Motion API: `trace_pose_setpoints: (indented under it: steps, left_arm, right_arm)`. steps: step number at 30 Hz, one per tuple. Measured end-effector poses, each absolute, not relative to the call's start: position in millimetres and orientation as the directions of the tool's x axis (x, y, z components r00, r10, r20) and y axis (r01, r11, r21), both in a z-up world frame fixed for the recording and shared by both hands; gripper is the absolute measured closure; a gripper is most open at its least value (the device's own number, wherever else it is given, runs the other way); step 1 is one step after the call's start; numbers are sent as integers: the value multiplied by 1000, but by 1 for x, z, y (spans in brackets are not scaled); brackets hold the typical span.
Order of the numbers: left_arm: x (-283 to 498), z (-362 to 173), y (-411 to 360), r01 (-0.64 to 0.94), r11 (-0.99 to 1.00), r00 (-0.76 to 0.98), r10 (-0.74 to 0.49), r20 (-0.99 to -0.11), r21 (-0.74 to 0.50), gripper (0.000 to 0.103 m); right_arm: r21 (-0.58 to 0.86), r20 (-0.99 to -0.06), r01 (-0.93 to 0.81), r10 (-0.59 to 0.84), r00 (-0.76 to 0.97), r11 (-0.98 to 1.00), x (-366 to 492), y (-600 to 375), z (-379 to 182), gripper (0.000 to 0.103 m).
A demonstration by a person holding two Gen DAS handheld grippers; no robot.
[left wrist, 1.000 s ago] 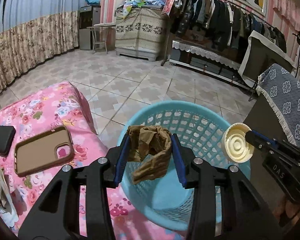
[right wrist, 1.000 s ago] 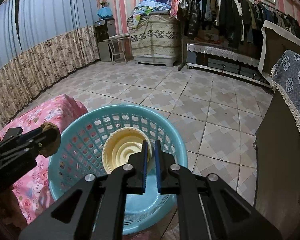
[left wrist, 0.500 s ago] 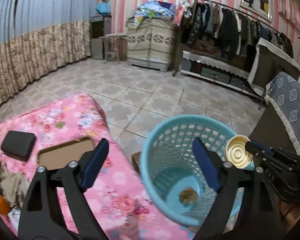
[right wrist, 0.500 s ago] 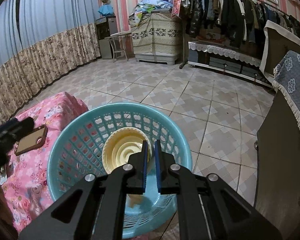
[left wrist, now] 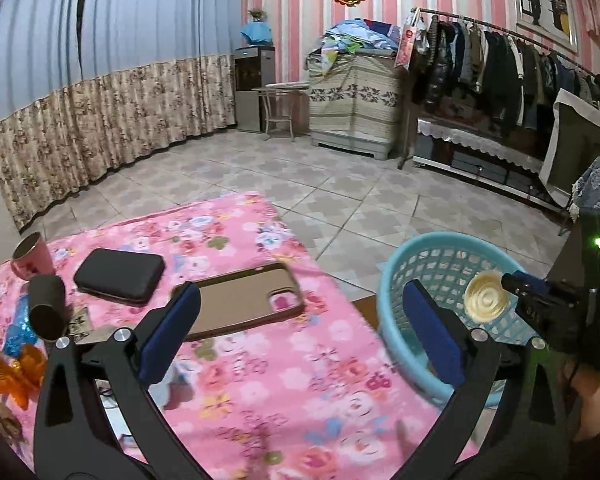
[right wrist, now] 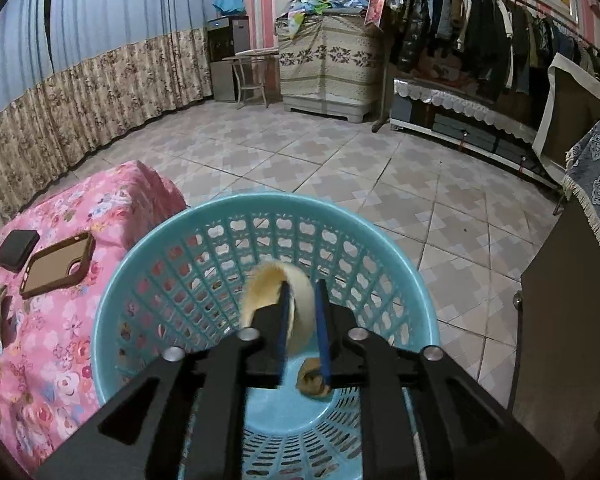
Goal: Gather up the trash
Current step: 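Open both tools to drop the paper and lid into the blue basket, then move the left tool back to the second crumpled brown paper on the table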
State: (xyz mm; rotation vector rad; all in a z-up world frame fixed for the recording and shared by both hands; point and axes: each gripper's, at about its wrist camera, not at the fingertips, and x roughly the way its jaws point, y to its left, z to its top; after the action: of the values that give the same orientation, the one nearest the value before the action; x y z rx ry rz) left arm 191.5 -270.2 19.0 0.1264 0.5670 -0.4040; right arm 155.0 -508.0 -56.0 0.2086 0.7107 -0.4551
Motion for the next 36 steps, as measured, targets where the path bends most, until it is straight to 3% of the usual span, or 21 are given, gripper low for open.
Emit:
trace_pose_setpoints:
  steps: [1,2,5,10,24,36]
  left_arm:
    - [192,21,-266,399,917,772,-333,-542,6,5]
    - [192,22,-262,394,919,774,-330,-540,4,5]
    - [192,27,-253,379,925,781,-326,-532,-10,5]
    - [184,31,-249,377,926,792,-325,-517,-4,5]
    - [146,63,-214,346,938,833,-306,-460,3,5]
    - [110,64,-120,232,971,872,-187,-452,46,5]
  right_arm:
    - [34,-663,482,-341,666,876,153,-509,-56,42]
    - [35,-656,491,-351,668,870,152,-509,-55,37]
    - [37,-659,506,-360,661,861,149,-510,-55,33]
    - [1,-626,514,-400,669,858,143,-501,-44,14]
    - [-7,-516,430,-371,772,903,114,-448,16,7]
    - [-3,-479,239,-212,852,971,106,-347,42,6]
